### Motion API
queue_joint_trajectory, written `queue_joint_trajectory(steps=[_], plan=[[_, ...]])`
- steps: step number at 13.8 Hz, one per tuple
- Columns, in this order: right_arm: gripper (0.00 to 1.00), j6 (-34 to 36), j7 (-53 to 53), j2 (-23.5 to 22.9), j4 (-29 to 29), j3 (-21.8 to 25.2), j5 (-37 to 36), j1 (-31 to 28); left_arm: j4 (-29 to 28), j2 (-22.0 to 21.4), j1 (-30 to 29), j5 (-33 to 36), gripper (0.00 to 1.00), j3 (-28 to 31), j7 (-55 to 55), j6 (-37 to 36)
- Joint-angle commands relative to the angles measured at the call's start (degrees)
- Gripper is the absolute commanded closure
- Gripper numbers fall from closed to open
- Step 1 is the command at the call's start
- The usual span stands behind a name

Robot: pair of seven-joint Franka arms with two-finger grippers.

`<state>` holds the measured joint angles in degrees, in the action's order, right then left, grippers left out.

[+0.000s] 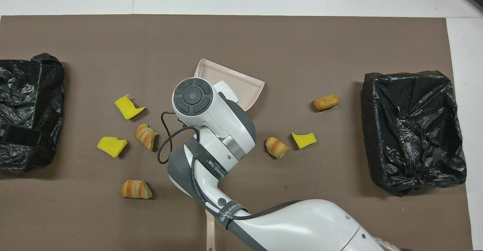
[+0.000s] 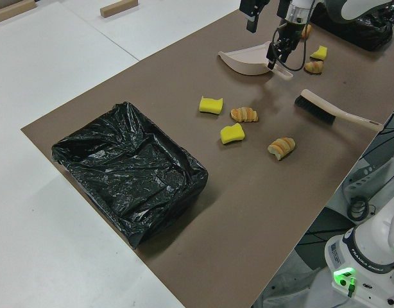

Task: Sweep and dump trash in bin
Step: 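Reach the right gripper to the beige dustpan handle and grasp it, then lift the dustpan with the right gripper while the left gripper grasps the brush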

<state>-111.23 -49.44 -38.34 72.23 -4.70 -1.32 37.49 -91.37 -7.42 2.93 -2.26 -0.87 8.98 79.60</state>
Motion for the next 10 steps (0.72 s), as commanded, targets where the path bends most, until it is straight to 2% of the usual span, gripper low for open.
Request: queue_joint_trajectory(steps=[1, 4, 7, 8, 10], plan=[[0.28, -0.5, -2.3, 1.4, 2.9, -0.3, 0.5, 0.7, -4.9, -2.9, 1.7, 0.2, 0.0, 0.5, 0.4, 2.1], [0.55, -0.6, -2.3, 1.7, 4.0, -0.3, 0.5, 0.5, -9.1, -5.6, 2.7, 0.2, 0.0, 0.4, 0.3, 2.8], [0.84, 0.0, -1.4, 1.9, 4.4, -0.3, -0.5, -0.1, -15.0, -7.9, 5.2, 0.2, 0.0, 0.4, 0.1, 8.2], [1.0, 0.0, -0.1, 1.9, 4.1, -0.3, -0.6, -0.3, -15.1, -7.8, 5.5, 0.2, 0.0, 0.4, 0.1, 8.7], [1.0, 0.4, 2.5, 3.6, 4.3, 0.2, -0.4, -1.1, -15.7, -8.0, 7.1, 0.1, 0.0, 0.3, -0.2, 8.6]])
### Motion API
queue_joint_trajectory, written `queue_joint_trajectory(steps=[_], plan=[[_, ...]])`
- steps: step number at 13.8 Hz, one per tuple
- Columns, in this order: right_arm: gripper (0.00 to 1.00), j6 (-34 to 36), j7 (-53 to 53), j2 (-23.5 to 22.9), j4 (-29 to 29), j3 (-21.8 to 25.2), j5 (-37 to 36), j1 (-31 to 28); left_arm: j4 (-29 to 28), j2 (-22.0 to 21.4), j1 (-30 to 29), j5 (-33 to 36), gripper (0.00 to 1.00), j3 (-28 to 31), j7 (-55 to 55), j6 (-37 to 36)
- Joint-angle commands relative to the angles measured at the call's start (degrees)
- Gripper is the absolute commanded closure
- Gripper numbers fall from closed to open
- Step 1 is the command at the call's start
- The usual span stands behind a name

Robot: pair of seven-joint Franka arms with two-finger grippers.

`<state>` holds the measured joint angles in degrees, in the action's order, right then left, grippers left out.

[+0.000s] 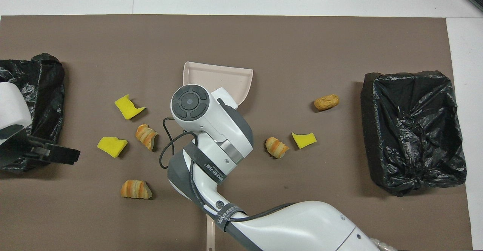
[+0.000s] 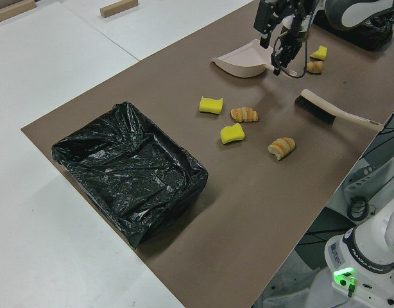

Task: Sweep and dump trash in bin
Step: 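Lift the dustpan with the right gripper while the left gripper grasps the brush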

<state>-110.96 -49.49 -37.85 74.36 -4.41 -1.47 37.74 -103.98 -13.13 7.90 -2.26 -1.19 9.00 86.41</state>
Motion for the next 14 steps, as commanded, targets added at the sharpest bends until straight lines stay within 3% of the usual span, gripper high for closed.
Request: queue_joint_trajectory(steps=[1, 3, 8, 14], plan=[[1.0, 1.8, 5.0, 4.1, 2.3, -0.2, -0.2, -3.0, -4.0, -2.9, 2.3, 0.2, 0.0, 0.4, -0.3, 1.8], [1.0, 4.4, 13.1, 5.9, 2.3, -0.1, -0.3, -4.9, -8.0, -4.9, 3.3, 0.2, 0.0, -1.4, -3.1, 2.4], [1.0, 6.1, 29.7, 10.1, 3.3, -0.1, -0.5, -10.7, -20.5, -10.3, 14.7, 0.1, 0.0, -2.7, -14.8, 6.6], [1.0, 9.1, 58.5, 12.4, 5.4, -0.2, 0.1, -15.9, -32.0, -12.3, 28.4, -4.1, 0.0, -2.7, -32.3, 16.5]])
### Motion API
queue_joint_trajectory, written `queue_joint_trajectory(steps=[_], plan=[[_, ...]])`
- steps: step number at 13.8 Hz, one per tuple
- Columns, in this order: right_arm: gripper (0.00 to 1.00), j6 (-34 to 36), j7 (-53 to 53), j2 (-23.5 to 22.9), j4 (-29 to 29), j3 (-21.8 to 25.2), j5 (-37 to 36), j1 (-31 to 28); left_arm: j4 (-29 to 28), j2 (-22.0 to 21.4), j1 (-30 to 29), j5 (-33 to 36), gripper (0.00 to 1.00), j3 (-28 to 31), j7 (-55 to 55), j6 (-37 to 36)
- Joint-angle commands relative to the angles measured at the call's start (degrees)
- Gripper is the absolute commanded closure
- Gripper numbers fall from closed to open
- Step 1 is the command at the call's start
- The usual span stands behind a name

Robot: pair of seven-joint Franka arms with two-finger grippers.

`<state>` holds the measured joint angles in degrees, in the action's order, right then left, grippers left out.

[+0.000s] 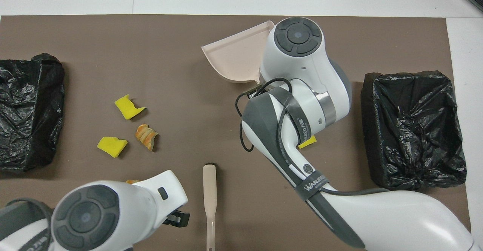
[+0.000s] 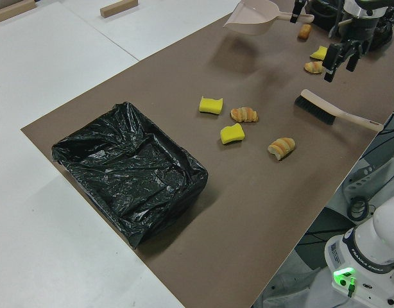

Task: Sweep and dump trash in bin
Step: 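Lift the dustpan with the right gripper while the left gripper grasps the brush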

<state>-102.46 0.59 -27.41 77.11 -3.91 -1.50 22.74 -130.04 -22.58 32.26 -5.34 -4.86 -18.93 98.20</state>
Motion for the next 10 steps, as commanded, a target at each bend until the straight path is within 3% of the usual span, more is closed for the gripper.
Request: queue_joint_trajectory(steps=[1, 5, 8, 10], plan=[[1.0, 1.4, 11.0, 2.1, 2.6, -0.8, 0.2, -1.3, -7.6, -3.2, 6.1, -1.4, 0.0, 1.0, -7.2, 7.0], [1.0, 2.6, 24.8, 3.1, 5.1, -0.8, 0.4, -3.8, -16.3, -0.1, 13.0, -1.6, 0.0, 1.0, -16.3, 21.8], [1.0, 6.0, 36.1, 3.8, 6.2, -0.8, 0.3, -5.2, -17.3, 4.4, 17.1, -1.7, 0.0, 1.0, -23.1, 29.5], [1.0, 6.4, 37.8, 5.1, 8.5, -0.7, -0.5, -5.1, -17.4, 7.2, 19.2, -1.6, 0.0, 1.0, -25.5, 32.0]])
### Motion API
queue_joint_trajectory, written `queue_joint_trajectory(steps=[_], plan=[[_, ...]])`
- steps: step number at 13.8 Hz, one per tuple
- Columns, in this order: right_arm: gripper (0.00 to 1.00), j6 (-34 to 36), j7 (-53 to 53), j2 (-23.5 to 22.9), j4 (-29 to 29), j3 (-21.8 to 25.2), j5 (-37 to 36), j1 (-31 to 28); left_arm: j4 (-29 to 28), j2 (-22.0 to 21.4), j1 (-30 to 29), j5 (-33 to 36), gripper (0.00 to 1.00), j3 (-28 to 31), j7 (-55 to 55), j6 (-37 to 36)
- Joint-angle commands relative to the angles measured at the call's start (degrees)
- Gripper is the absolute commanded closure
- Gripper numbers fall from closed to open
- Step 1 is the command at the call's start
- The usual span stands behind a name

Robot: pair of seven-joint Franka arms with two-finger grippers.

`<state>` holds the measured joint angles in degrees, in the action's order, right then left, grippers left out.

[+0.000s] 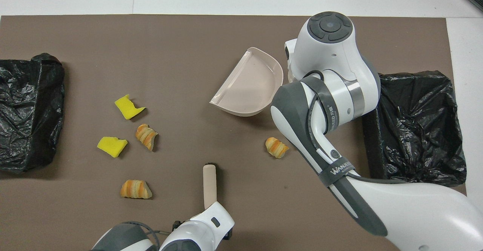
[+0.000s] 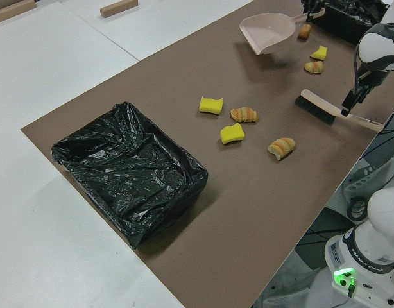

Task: Sweep and dump trash in bin
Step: 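Lift the dustpan with the right gripper while the left gripper grasps the brush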

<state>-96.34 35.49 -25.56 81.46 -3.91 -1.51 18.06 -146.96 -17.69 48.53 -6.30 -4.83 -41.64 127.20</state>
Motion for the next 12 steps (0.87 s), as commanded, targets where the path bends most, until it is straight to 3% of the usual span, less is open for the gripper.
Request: queue_joint_trajectory(steps=[1, 3, 6, 7, 11, 12], plan=[[1.0, 0.7, 2.7, 4.5, 6.1, -0.7, -0.5, 0.3, -0.4, 3.6, 3.1, -0.6, 0.0, 1.0, -4.1, 3.8], [1.0, 0.0, 2.3, 6.4, 9.5, -0.8, -0.3, 0.7, -0.5, 3.6, 3.8, -0.6, 0.09, 1.0, -6.4, 3.3], [1.0, 0.6, 3.3, 6.8, 9.9, -0.8, -1.7, 1.8, -1.9, 3.2, 3.8, -0.6, 0.16, 1.0, -6.5, 3.3], [1.0, 1.0, 5.2, 6.8, 9.9, -0.8, -2.9, 1.7, -1.8, 3.2, 4.0, -0.6, 0.25, 1.1, -6.5, 3.4], [1.0, 0.2, 14.6, 6.5, 9.8, -0.9, -3.1, -0.1, -1.6, 3.4, 3.8, -0.6, 0.87, 1.1, -6.4, 1.1], [1.0, 0.2, 15.0, 6.5, 9.9, -0.9, -3.1, -0.2, -1.1, 3.4, 3.7, -0.6, 0.96, 1.1, -6.4, -1.4]])
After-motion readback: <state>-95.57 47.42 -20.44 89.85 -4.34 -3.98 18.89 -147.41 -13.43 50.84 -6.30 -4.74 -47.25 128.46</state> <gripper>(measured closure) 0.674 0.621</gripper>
